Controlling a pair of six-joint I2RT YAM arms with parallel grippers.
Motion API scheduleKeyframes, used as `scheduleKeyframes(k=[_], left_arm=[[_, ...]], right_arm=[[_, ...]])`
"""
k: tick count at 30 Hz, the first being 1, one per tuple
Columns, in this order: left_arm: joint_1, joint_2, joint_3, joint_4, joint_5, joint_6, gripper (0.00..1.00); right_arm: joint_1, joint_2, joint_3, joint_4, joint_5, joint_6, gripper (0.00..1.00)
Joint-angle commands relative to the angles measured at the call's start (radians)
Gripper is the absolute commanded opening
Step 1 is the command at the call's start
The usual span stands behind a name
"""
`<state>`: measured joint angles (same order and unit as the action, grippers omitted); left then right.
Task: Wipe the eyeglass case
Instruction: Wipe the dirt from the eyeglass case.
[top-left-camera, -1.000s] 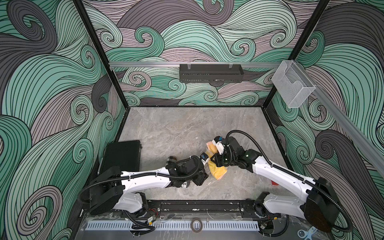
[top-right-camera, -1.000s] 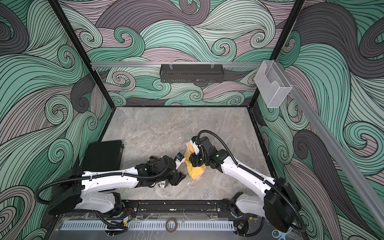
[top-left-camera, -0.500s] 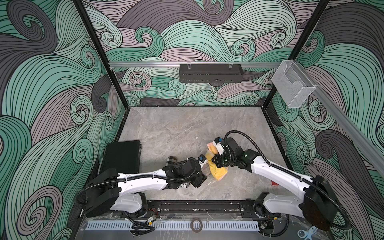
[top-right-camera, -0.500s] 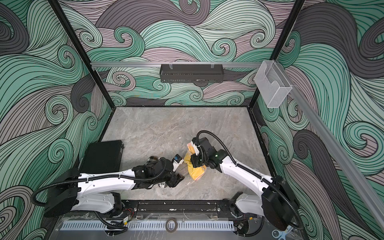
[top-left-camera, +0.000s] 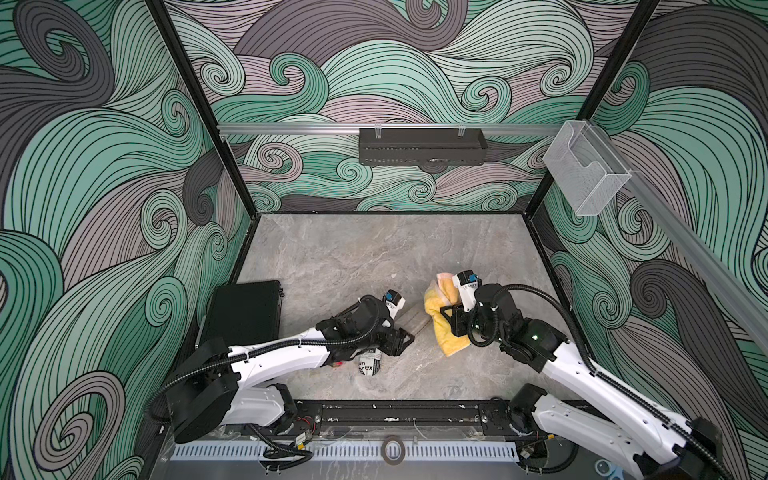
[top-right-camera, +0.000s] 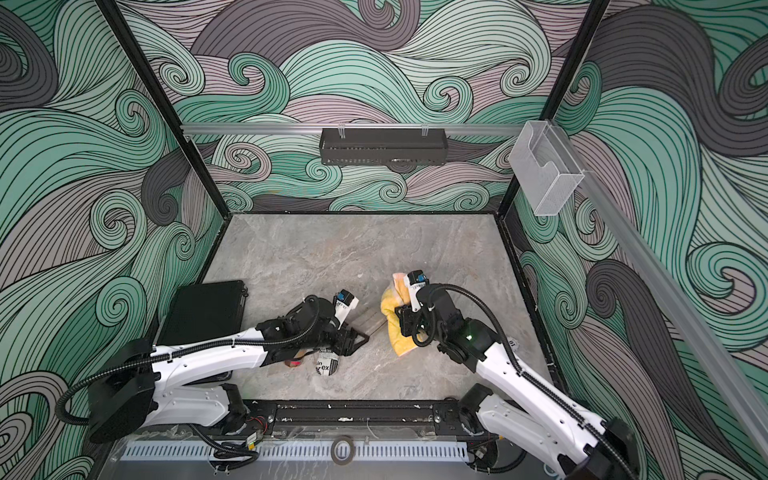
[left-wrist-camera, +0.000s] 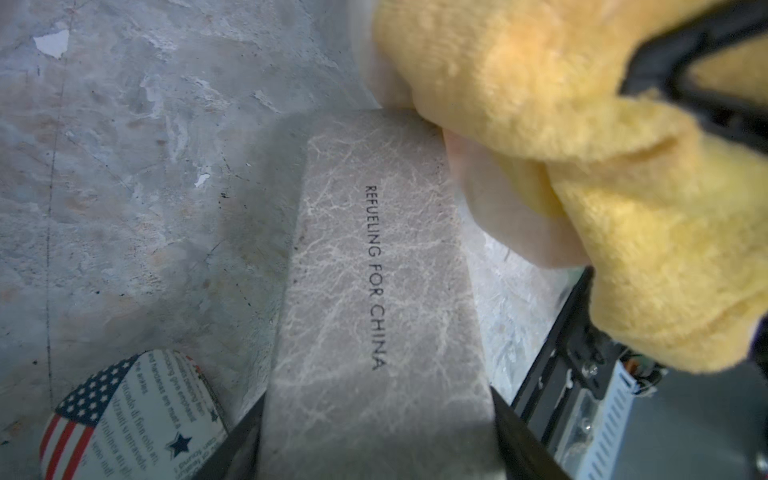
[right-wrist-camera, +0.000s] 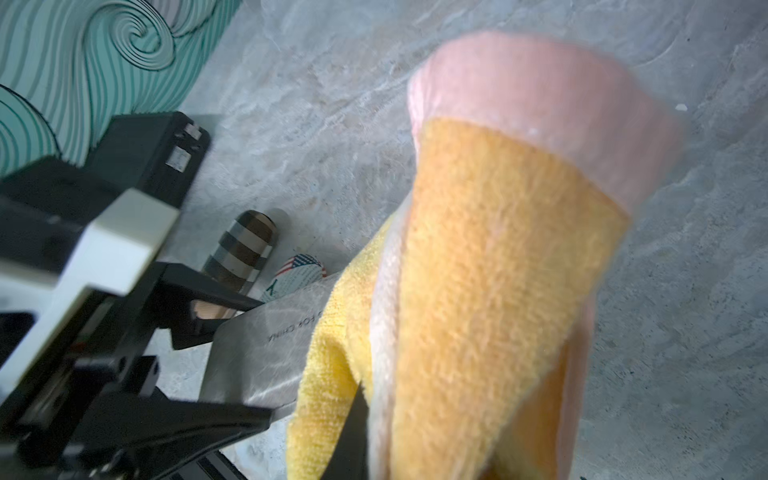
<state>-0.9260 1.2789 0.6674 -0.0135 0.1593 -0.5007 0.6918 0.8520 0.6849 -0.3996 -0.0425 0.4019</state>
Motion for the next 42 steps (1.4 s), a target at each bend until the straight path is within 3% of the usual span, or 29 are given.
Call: scheduleKeyframes(k=[1, 5, 12, 15, 21, 23, 25, 33, 36, 39, 42], left_arm=[[0.058, -0.015, 0.025, 0.096, 0.199, -0.103, 0.46], [0.102, -0.007, 0.05, 0.102, 0.306, -0.163, 0.47], [0.143, -0.01, 0.051, 0.134, 0.383, -0.2, 0.46], [0.147, 0.0, 0.051, 0.151, 0.411, -0.199, 0.46], [0.148, -0.016, 0.041, 0.137, 0.396, -0.187, 0.46], [0.15, -0.025, 0.036, 0.134, 0.39, -0.184, 0.46], [0.152, -0.027, 0.035, 0.133, 0.389, -0.184, 0.46], [0.158, -0.021, 0.034, 0.143, 0.378, -0.188, 0.46], [0.163, -0.016, 0.038, 0.142, 0.383, -0.193, 0.46], [0.168, -0.011, 0.055, 0.138, 0.397, -0.199, 0.46], [0.168, -0.018, 0.055, 0.144, 0.388, -0.205, 0.46]], right_arm=[[-0.002, -0.032, -0.035, 0.098, -0.088, 0.024, 0.0], [0.016, -0.014, -0.054, 0.228, -0.21, 0.043, 0.0], [0.058, 0.008, -0.104, 0.37, -0.246, 0.039, 0.0], [0.056, 0.043, -0.092, 0.307, -0.162, 0.019, 0.0], [0.042, 0.093, -0.02, 0.054, 0.235, 0.035, 0.0], [0.03, 0.093, -0.012, 0.024, 0.278, 0.035, 0.0], [0.027, 0.087, -0.006, 0.036, 0.228, 0.015, 0.0], [0.076, 0.019, -0.061, 0.29, -0.215, -0.009, 0.0], [0.076, 0.019, -0.081, 0.338, -0.281, 0.008, 0.0], [0.074, 0.044, -0.043, 0.241, -0.155, -0.005, 0.0], [0.073, 0.064, 0.006, 0.08, 0.186, 0.035, 0.0]])
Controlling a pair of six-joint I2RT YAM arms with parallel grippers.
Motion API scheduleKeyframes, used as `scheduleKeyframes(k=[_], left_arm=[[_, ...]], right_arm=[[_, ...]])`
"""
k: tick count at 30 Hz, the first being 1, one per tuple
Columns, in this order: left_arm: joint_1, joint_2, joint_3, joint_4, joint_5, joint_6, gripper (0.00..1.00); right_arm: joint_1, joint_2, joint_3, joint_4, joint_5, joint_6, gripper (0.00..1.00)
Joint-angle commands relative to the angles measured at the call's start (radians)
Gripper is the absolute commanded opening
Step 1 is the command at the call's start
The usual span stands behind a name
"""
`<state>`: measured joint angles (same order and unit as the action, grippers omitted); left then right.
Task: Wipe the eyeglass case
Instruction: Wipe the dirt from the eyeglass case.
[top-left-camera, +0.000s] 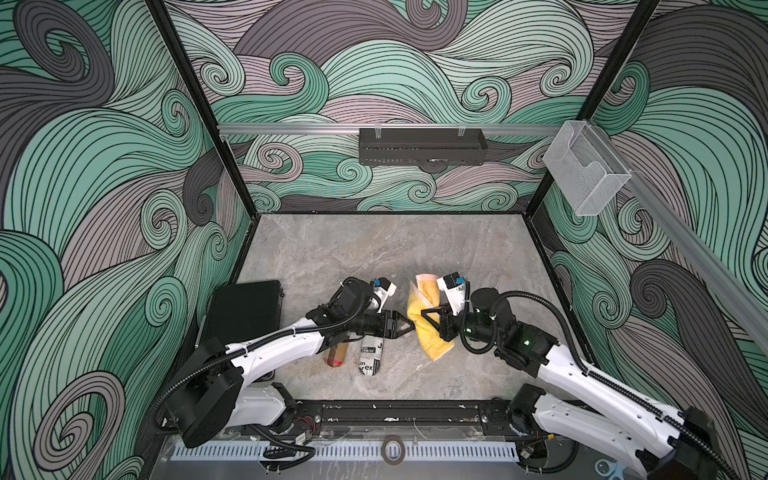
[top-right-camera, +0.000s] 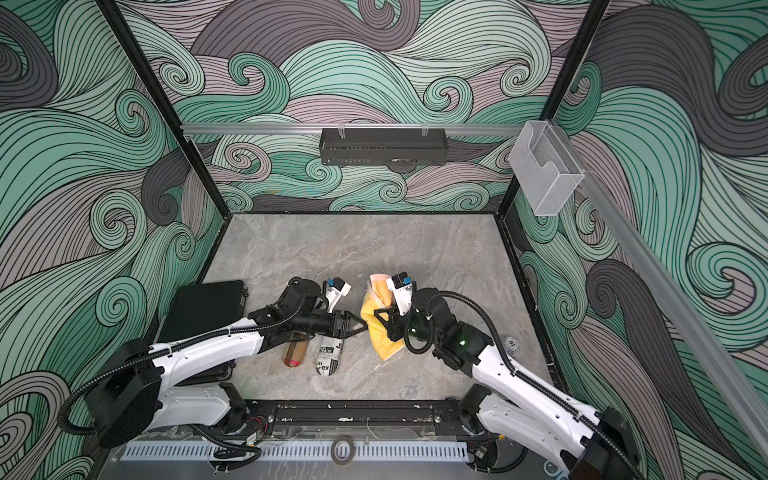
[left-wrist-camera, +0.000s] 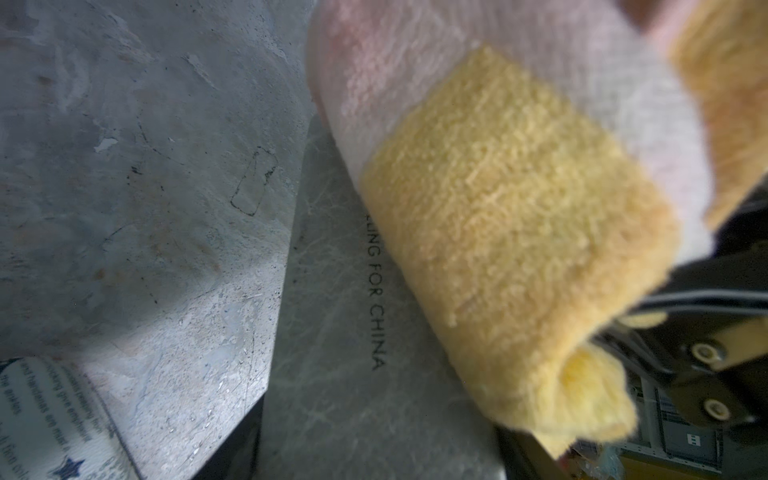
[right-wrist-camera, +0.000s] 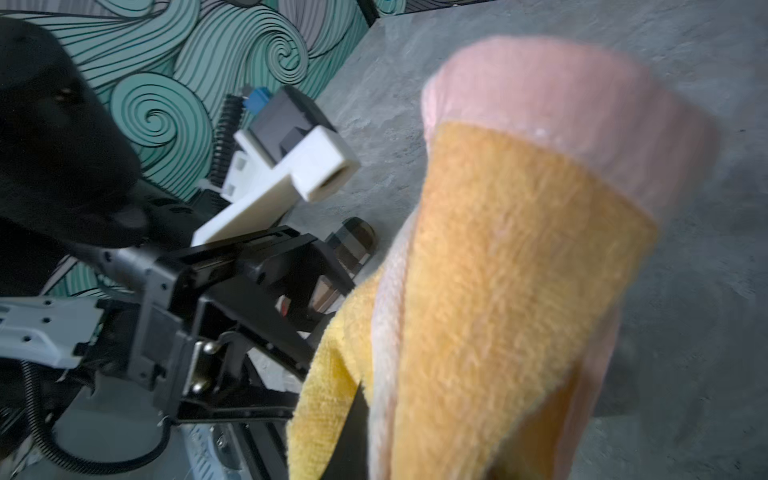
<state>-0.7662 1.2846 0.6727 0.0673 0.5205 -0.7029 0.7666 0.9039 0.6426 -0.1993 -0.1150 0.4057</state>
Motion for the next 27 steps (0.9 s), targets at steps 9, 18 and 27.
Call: scheduleKeyframes(k=[9, 18, 27], left_arm=[[0.011, -0.018, 0.045, 0.081, 0.01, -0.017, 0.46], [0.012, -0.051, 0.048, 0.055, -0.004, 0.015, 0.46], [0.013, -0.029, 0.037, 0.064, 0.001, 0.043, 0.46]], right_arm=[[0.0, 0.085, 0.048, 0.127, -0.134, 0.007, 0.0], [0.003, 0.13, 0.113, -0.084, 0.09, -0.004, 0.0], [-0.006, 0.087, 0.103, -0.065, -0.038, -0.035, 0.0]])
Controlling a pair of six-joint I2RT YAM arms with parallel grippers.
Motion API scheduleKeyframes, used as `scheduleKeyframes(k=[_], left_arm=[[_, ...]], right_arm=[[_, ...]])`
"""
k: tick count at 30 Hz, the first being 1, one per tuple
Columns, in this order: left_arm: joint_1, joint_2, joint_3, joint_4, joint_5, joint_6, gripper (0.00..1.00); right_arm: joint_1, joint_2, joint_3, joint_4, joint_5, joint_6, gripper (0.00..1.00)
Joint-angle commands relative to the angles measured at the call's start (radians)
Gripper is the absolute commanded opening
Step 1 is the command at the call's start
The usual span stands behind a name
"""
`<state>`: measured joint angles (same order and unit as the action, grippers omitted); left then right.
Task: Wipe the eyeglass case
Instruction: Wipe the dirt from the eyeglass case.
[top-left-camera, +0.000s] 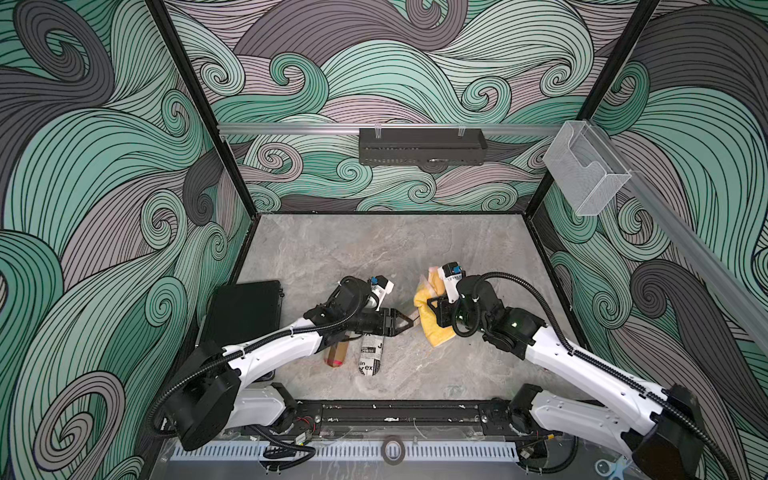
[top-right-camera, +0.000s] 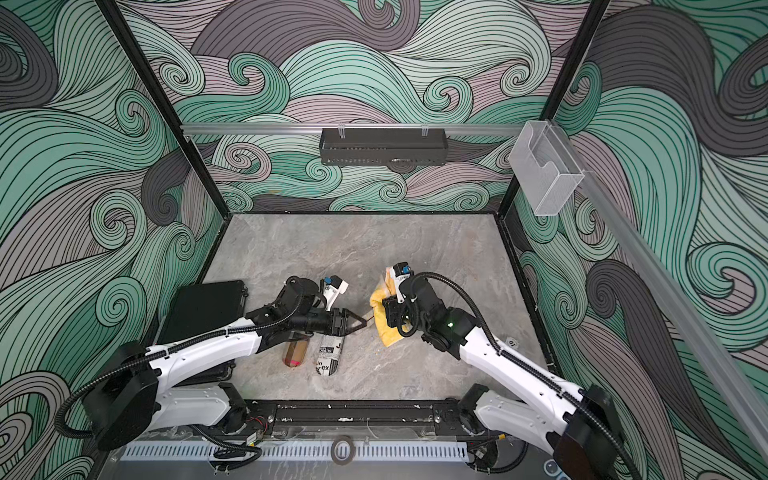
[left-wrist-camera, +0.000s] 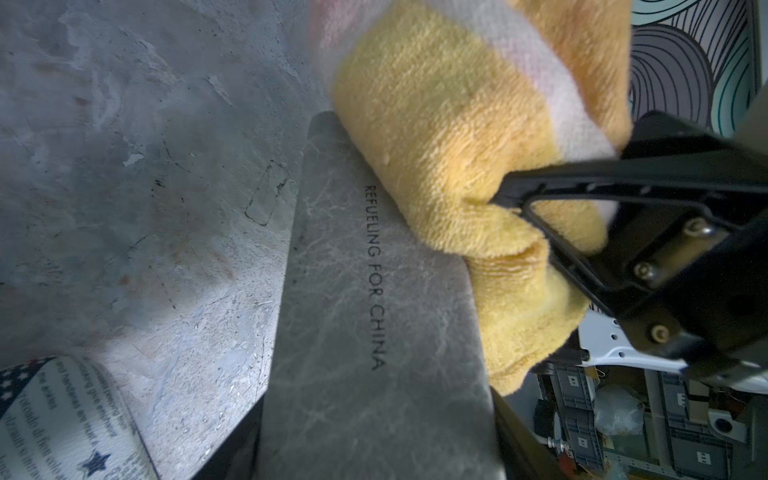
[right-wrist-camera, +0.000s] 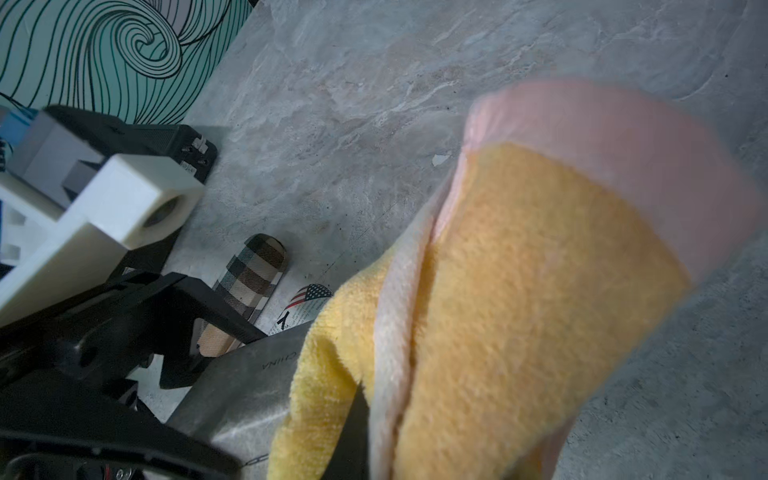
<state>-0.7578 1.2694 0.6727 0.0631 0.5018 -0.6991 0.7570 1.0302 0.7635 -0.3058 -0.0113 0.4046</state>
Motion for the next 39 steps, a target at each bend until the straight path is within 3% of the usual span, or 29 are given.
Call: scheduleKeyframes(k=[1, 4, 6, 8, 12, 14, 21, 24, 29, 33, 39], left_arm=[[0.007, -0.007, 0.04, 0.068, 0.023, 0.045, 0.46], [0.012, 0.006, 0.042, 0.067, 0.03, 0.05, 0.46], [0.017, 0.011, 0.042, 0.068, 0.038, 0.05, 0.46], [0.022, 0.01, 0.039, 0.07, 0.044, 0.053, 0.46], [0.034, -0.013, 0.028, 0.075, 0.058, 0.05, 0.46], [0.04, -0.031, 0.027, 0.057, 0.066, 0.054, 0.45], [0.072, -0.12, 0.011, -0.033, -0.013, 0.054, 0.45], [0.075, -0.152, 0.011, -0.034, -0.018, 0.07, 0.45], [0.077, -0.137, 0.027, -0.024, 0.029, 0.057, 0.45], [0.079, -0.082, 0.047, 0.001, 0.108, 0.023, 0.45], [0.079, -0.055, 0.045, 0.062, 0.137, -0.015, 0.45]], right_arm=[[0.006, -0.056, -0.029, 0.082, -0.223, -0.034, 0.0], [0.007, -0.067, -0.043, 0.124, -0.363, -0.024, 0.0], [0.008, -0.07, -0.053, 0.112, -0.367, -0.025, 0.0], [0.008, -0.074, -0.055, 0.064, -0.286, -0.03, 0.0], [-0.001, -0.051, -0.017, -0.131, 0.047, -0.008, 0.0], [-0.004, -0.046, -0.004, -0.197, 0.157, -0.004, 0.0], [-0.016, -0.106, -0.022, -0.302, 0.303, 0.044, 0.0], [-0.034, -0.098, -0.024, -0.32, 0.227, 0.037, 0.0], [-0.028, -0.135, -0.09, -0.115, -0.087, -0.051, 0.0], [-0.021, -0.123, -0.095, -0.056, -0.187, -0.078, 0.0], [0.044, -0.128, -0.146, 0.151, -0.346, -0.066, 0.0]])
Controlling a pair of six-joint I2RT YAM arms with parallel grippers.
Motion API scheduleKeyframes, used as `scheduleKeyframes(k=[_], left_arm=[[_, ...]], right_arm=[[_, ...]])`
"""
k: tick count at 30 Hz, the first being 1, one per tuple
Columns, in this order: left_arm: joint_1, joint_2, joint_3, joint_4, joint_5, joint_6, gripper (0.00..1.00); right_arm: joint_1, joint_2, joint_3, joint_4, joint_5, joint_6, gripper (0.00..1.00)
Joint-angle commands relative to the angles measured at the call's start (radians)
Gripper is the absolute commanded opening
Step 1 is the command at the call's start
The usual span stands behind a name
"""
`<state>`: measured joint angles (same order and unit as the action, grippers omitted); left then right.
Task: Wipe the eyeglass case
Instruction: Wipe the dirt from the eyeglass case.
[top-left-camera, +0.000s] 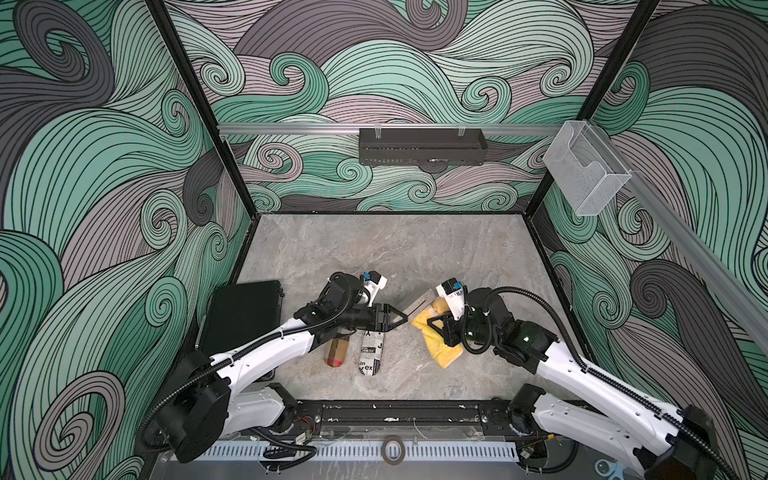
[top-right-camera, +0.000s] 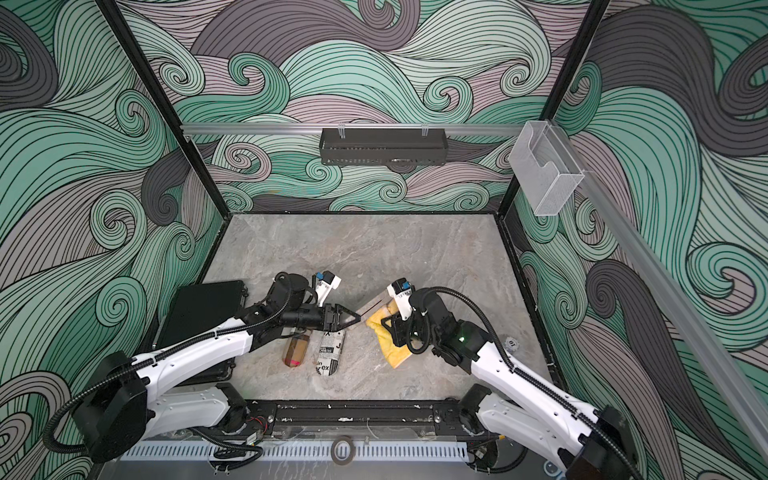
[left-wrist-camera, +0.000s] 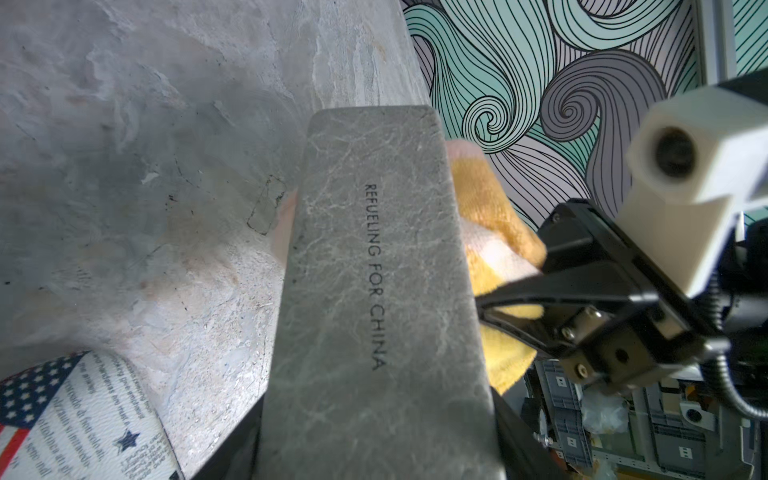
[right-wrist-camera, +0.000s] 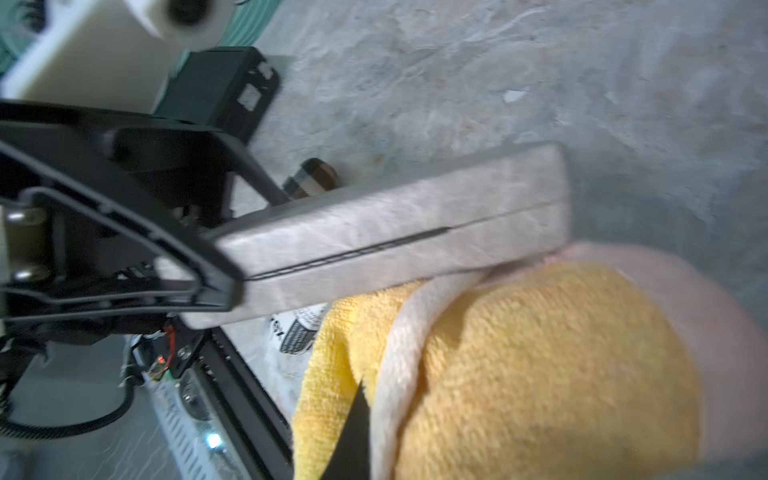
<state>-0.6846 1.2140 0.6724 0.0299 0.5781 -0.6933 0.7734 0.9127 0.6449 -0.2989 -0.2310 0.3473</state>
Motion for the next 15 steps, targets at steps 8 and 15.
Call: scheduleKeyframes(k=[8, 15], left_arm=[[0.008, 0.014, 0.072, 0.109, 0.12, -0.078, 0.45], [0.009, 0.007, 0.104, 0.039, 0.143, -0.087, 0.45]], right_arm=[[0.114, 0.035, -0.042, 0.199, -0.129, -0.032, 0.0], [0.023, -0.03, -0.063, 0.149, 0.275, 0.019, 0.0]])
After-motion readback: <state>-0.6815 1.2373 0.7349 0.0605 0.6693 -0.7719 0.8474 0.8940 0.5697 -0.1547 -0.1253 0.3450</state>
